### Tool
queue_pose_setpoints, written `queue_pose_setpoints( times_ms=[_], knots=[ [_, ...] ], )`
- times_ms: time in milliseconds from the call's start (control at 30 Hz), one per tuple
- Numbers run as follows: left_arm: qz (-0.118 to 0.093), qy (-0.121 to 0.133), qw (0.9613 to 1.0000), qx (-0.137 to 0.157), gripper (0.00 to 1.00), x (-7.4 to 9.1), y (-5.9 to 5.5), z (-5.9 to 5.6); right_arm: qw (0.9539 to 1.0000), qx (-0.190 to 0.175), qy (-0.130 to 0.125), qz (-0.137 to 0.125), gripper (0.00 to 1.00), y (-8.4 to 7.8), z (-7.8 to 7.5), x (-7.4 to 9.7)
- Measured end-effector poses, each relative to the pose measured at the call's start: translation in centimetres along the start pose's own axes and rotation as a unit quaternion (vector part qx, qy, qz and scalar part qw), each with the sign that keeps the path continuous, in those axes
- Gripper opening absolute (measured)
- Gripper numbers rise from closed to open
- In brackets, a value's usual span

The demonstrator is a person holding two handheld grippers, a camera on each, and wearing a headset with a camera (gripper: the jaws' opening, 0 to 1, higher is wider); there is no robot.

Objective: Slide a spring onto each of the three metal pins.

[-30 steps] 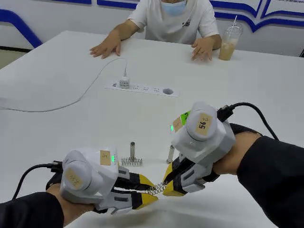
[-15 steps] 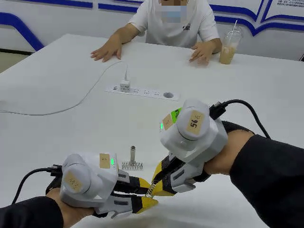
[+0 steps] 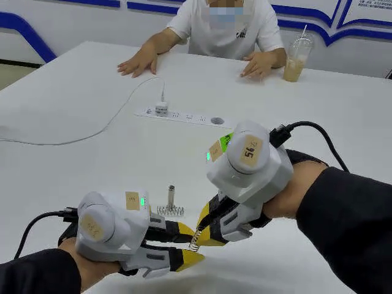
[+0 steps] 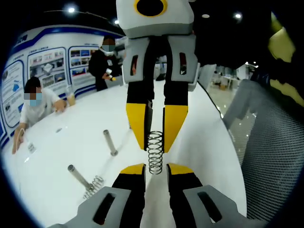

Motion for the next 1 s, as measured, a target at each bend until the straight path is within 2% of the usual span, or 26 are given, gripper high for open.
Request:
queue_pose_setpoints(
  times_ms=[533, 800, 1000],
  knots=[
    [-0.009, 0.034, 0.9988, 0.035, 0.31, 1.8, -0.6, 1.4, 0.9995, -0.020, -0.021, 0.008, 0.12, -1.7, -1.6, 2.0],
    [-0.012, 0.058, 0.9970, 0.049, 0.35, 3.2, -1.2, 2.0, 0.9991, -0.027, -0.030, 0.010, 0.12, -2.3, -2.1, 2.8],
    [-0.016, 0.083, 0.9944, 0.064, 0.38, 4.5, -1.9, 2.6, 0.9985, -0.035, -0.041, 0.012, 0.12, -2.8, -2.9, 3.7]
  ],
)
Point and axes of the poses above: the centre of the closed fingertips' face, and the gripper's own axes: x roughly backward along the fingers, z roughly to its left, y roughly out of its top, the point moved 3 cm from there along x, roughly backward along the fingers, and after that the axes turned 3 degrees about y, right-handed, at the moved point
